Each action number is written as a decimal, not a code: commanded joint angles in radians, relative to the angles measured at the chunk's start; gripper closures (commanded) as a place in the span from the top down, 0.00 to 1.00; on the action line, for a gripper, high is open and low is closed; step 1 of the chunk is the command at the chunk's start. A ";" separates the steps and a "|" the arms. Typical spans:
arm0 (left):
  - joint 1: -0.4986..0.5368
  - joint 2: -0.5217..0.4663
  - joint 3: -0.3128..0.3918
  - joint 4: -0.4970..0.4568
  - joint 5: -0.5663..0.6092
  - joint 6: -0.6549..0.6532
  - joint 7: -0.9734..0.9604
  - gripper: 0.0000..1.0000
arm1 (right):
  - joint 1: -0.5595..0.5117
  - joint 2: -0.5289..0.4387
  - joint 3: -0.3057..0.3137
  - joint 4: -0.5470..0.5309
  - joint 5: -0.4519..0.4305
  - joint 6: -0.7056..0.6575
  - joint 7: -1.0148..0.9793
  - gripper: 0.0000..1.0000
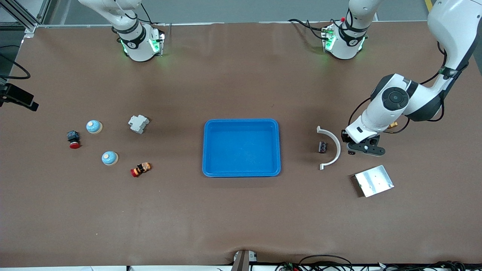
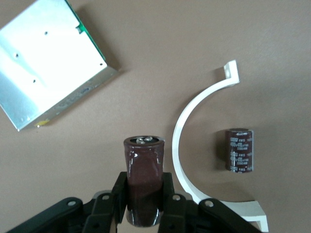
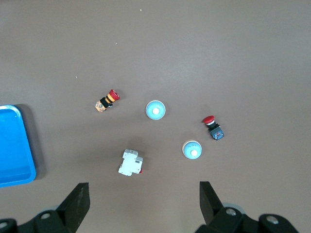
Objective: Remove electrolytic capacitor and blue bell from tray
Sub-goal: 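Carry the capacitor beside the white arc and release it with the left gripper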
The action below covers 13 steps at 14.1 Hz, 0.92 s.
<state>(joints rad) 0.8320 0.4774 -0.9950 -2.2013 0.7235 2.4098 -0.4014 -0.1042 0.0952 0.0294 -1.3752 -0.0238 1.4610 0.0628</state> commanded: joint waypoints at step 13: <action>0.018 0.055 0.093 -0.064 0.178 0.072 -0.120 0.00 | -0.002 -0.035 -0.002 -0.035 0.012 0.004 -0.009 1.00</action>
<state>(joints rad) 0.8414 0.5461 -0.9036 -2.2299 0.8476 2.4387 -0.4762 -0.1043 0.0927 0.0289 -1.3774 -0.0238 1.4607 0.0628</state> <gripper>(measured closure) 0.678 0.000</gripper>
